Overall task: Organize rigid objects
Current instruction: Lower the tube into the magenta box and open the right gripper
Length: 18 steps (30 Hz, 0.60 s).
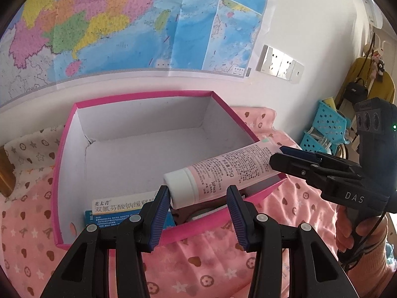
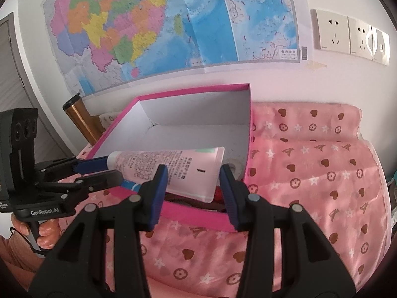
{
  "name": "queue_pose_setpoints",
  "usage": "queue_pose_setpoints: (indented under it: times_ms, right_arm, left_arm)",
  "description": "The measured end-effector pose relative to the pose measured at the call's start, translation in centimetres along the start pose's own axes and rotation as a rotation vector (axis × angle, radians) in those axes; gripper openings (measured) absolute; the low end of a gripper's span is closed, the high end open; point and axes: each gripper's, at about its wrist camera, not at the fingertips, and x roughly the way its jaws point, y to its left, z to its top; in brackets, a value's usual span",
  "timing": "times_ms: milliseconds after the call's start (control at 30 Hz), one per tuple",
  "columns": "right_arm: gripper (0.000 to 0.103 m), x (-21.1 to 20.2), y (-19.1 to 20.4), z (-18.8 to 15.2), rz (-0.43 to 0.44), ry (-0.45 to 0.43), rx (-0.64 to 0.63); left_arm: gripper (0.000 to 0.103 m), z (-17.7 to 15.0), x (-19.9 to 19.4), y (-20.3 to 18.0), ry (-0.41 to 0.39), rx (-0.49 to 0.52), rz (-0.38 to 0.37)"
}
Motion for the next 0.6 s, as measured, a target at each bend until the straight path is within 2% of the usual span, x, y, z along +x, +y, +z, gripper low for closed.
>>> queue_pose_setpoints:
  times_ms: [600]
  right_arm:
    - [0.046, 2.4, -0.9, -0.1, -0.031, 0.062, 0.006]
  left_arm:
    - [0.047, 0.0, 2.6, 0.9, 0.053, -0.037, 0.004]
